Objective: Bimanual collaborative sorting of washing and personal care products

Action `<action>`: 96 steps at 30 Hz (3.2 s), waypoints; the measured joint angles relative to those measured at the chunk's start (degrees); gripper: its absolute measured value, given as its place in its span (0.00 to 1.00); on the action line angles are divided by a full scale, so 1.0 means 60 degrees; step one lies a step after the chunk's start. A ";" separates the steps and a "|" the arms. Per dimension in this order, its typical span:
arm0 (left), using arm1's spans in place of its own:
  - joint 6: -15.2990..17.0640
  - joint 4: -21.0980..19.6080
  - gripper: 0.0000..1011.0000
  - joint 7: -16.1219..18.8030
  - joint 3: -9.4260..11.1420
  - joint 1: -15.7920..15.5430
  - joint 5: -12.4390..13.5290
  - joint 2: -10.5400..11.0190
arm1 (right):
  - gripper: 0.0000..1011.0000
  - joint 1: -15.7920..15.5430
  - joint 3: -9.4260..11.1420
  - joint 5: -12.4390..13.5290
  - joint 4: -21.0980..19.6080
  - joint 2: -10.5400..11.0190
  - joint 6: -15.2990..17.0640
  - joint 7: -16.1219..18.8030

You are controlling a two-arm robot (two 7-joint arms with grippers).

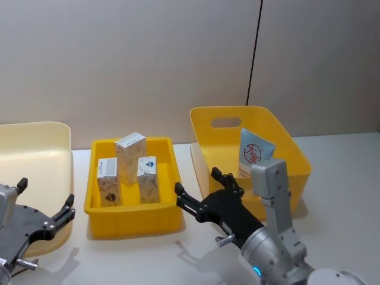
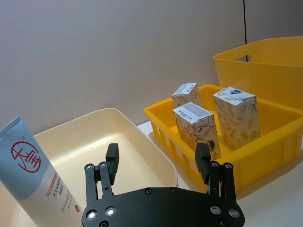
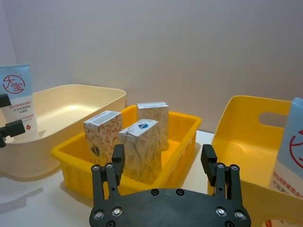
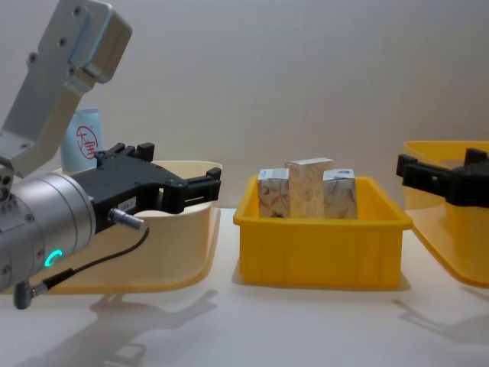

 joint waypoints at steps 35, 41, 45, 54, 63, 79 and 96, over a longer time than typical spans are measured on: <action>-0.0008 0.0002 0.99 -0.0001 -0.0004 0.0000 -0.0001 -0.0001 | 0.99 0.1801 -0.0922 -0.1305 0.1127 -0.0542 0.1405 0.0111; -0.0008 0.0002 0.99 -0.0001 -0.0004 0.0000 0.0000 -0.0001 | 0.99 0.2025 -0.0931 -0.1352 0.1475 -0.0837 0.1517 -0.0015; -0.0008 0.0002 0.99 -0.0001 -0.0004 0.0000 0.0000 -0.0001 | 0.99 0.2160 -0.0935 -0.1359 0.1713 -0.0996 0.1556 -0.0037; -0.0008 0.0002 0.99 -0.0001 -0.0004 0.0000 -0.0001 -0.0001 | 0.99 0.2470 -0.0964 -0.1409 0.2250 -0.1309 0.1591 -0.0045; -0.0008 0.0002 0.99 -0.0002 -0.0004 0.0000 -0.0001 -0.0001 | 0.99 0.2742 -0.1013 -0.1523 0.2725 -0.1533 0.1603 -0.0040; -0.0007 0.0002 0.99 -0.0001 -0.0004 0.0000 -0.0001 -0.0001 | 0.99 0.3256 -0.1148 -0.1913 0.3499 -0.1850 0.1550 -0.0151; -0.0007 0.0001 0.99 -0.0001 -0.0004 0.0000 0.0000 -0.0001 | 0.97 0.3603 -0.1114 -0.2360 0.4060 -0.2161 0.1658 -0.0638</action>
